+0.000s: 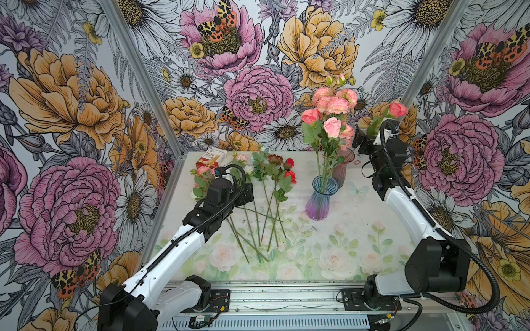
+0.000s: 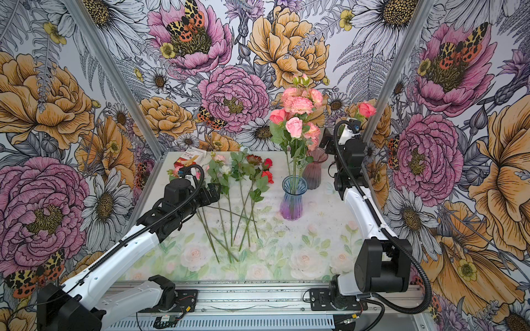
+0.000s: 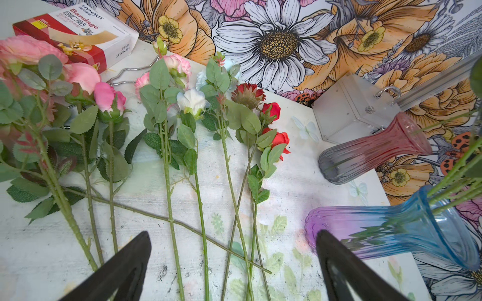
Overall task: Place the pink flowers into the vase
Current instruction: Place the flower in the vase, then pick up the flower at the center of the board.
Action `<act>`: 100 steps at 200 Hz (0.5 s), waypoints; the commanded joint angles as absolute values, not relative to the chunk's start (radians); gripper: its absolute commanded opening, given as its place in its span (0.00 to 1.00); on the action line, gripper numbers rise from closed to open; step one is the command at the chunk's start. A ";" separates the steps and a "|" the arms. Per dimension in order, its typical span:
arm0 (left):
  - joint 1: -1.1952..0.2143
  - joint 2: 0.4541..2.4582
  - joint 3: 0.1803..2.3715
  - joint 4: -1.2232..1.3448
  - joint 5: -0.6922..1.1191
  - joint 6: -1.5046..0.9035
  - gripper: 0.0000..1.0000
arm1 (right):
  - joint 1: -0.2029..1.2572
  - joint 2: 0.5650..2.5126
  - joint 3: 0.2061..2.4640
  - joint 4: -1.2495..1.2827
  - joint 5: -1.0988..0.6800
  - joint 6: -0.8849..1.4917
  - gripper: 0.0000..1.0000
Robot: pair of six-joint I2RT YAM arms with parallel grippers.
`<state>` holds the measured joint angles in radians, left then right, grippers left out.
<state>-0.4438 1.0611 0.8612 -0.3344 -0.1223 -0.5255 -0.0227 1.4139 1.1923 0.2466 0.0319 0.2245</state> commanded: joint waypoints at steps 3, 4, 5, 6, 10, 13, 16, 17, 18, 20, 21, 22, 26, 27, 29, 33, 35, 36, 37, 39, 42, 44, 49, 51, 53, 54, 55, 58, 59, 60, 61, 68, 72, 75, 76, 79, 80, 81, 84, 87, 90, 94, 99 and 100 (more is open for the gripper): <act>-0.438 1.040 0.882 -0.362 -0.141 -0.528 0.99 | -0.015 1.360 1.166 0.198 0.071 0.222 0.99; -0.438 1.040 0.881 -0.363 -0.140 -0.528 0.99 | -0.015 1.358 1.164 0.198 0.072 0.221 0.99; -0.437 1.040 0.881 -0.363 -0.140 -0.528 0.99 | -0.015 1.356 1.163 0.197 0.072 0.222 0.99; -0.437 1.039 0.881 -0.363 -0.139 -0.529 0.99 | -0.015 1.354 1.163 0.196 0.073 0.221 0.99; -0.436 1.037 0.881 -0.363 -0.137 -0.529 0.99 | -0.015 1.346 1.159 0.194 0.073 0.221 0.99; -0.434 1.037 0.881 -0.365 -0.137 -0.529 0.99 | -0.015 1.339 1.157 0.191 0.076 0.220 0.99; -0.433 1.035 0.881 -0.364 -0.135 -0.529 0.99 | -0.015 1.331 1.154 0.186 0.082 0.220 0.99; -0.433 1.035 0.881 -0.366 -0.135 -0.529 0.99 | -0.015 1.329 1.153 0.184 0.083 0.221 0.99; -0.434 1.035 0.881 -0.366 -0.135 -0.529 0.99 | -0.015 1.326 1.153 0.182 0.086 0.220 0.99; -0.433 1.033 0.881 -0.366 -0.136 -0.529 0.99 | -0.015 1.321 1.152 0.179 0.091 0.220 0.99; -0.433 1.033 0.881 -0.367 -0.135 -0.529 0.99 | -0.015 1.318 1.151 0.177 0.093 0.219 0.99; -0.432 1.033 0.881 -0.367 -0.135 -0.529 0.99 | -0.015 1.315 1.150 0.175 0.096 0.220 0.99; -0.429 1.031 0.881 -0.371 -0.135 -0.529 0.98 | -0.015 1.304 1.148 0.169 0.103 0.221 0.99; -0.428 1.030 0.881 -0.372 -0.136 -0.529 0.99 | -0.015 1.301 1.148 0.167 0.105 0.220 0.99; -0.426 1.031 0.881 -0.376 -0.136 -0.530 0.98 | -0.015 1.294 1.145 0.164 0.110 0.220 0.99; -0.422 1.031 0.881 -0.380 -0.136 -0.532 0.99 | -0.015 1.281 1.141 0.159 0.117 0.220 0.99; -0.419 1.031 0.881 -0.383 -0.136 -0.533 0.99 | -0.015 1.274 1.138 0.157 0.118 0.220 0.99; -0.417 1.031 0.881 -0.384 -0.135 -0.534 0.99 | -0.015 1.271 1.138 0.157 0.118 0.220 0.99; -0.416 1.031 0.881 -0.386 -0.133 -0.534 0.98 | -0.015 1.267 1.137 0.156 0.119 0.219 0.99; -0.413 1.032 0.882 -0.389 -0.131 -0.537 0.99 | -0.015 1.261 1.134 0.154 0.121 0.219 0.99; -0.405 1.033 0.881 -0.394 -0.124 -0.540 0.98 | -0.014 1.250 1.130 0.151 0.123 0.217 0.99; -0.399 1.035 0.881 -0.395 -0.117 -0.541 0.98 | -0.014 1.242 1.129 0.149 0.124 0.217 0.99; -0.384 1.039 0.881 -0.402 -0.101 -0.548 0.98 | -0.015 1.224 1.126 0.140 0.128 0.218 0.99; -0.376 1.042 0.881 -0.406 -0.097 -0.551 0.98 | -0.015 1.218 1.127 0.136 0.131 0.220 0.99; -0.371 1.045 0.881 -0.408 -0.092 -0.554 0.98 | -0.015 1.210 1.126 0.130 0.136 0.221 0.99; -0.367 1.046 0.881 -0.410 -0.090 -0.555 0.99 | -0.015 1.206 1.127 0.128 0.137 0.222 0.99; -0.364 1.048 0.881 -0.410 -0.086 -0.557 0.98 | -0.015 1.204 1.127 0.125 0.138 0.223 0.99; -0.353 1.052 0.881 -0.414 -0.074 -0.563 0.98 | -0.013 1.192 1.127 0.118 0.143 0.226 0.99; -0.349 1.055 0.881 -0.416 -0.069 -0.564 0.99 | -0.013 1.188 1.128 0.116 0.144 0.227 0.99; -0.345 1.056 0.881 -0.418 -0.062 -0.566 0.99 | -0.013 1.184 1.129 0.113 0.145 0.227 0.99; -0.340 1.058 0.881 -0.420 -0.057 -0.568 0.99 | -0.013 1.180 1.129 0.110 0.147 0.228 0.99; -0.313 1.074 0.886 -0.436 -0.035 -0.581 0.98 | -0.013 1.152 1.133 0.095 0.148 0.232 0.99; -0.300 1.081 0.888 -0.445 -0.015 -0.586 0.99 | -0.013 1.135 1.136 0.087 0.146 0.235 0.99; -0.289 1.089 0.891 -0.452 -0.004 -0.588 0.99 | -0.010 1.122 1.137 0.079 0.142 0.236 0.99; -0.286 1.091 0.892 -0.454 -0.001 -0.588 0.98 | -0.010 1.118 1.139 0.077 0.140 0.236 0.99; -0.278 1.100 0.895 -0.460 0.012 -0.589 0.98 | -0.006 1.104 1.141 0.074 0.136 0.237 0.99; -0.275 1.104 0.896 -0.462 0.013 -0.589 0.99 | -0.004 1.100 1.142 0.072 0.134 0.237 0.99; -0.272 1.106 0.897 -0.464 0.016 -0.589 0.99 | -0.004 1.097 1.144 0.071 0.131 0.237 0.99; -0.264 1.115 0.902 -0.473 0.023 -0.588 0.99 | -0.001 1.086 1.146 0.066 0.126 0.236 0.99; -0.257 1.126 0.907 -0.483 0.026 -0.588 0.99 | 0.008 1.076 1.151 0.061 0.121 0.233 0.99; -0.254 1.135 0.912 -0.491 0.028 -0.588 0.98 | 0.017 1.066 1.156 0.056 0.117 0.229 0.99; -0.249 1.150 0.919 -0.504 0.030 -0.588 0.99 | 0.030 1.055 1.168 0.050 0.114 0.221 1.00; -0.245 1.167 0.926 -0.515 0.035 -0.589 0.99 | 0.048 1.044 1.183 0.039 0.108 0.211 1.00; -0.243 1.170 0.928 -0.517 0.037 -0.589 0.99 | 0.052 1.042 1.186 0.037 0.106 0.210 1.00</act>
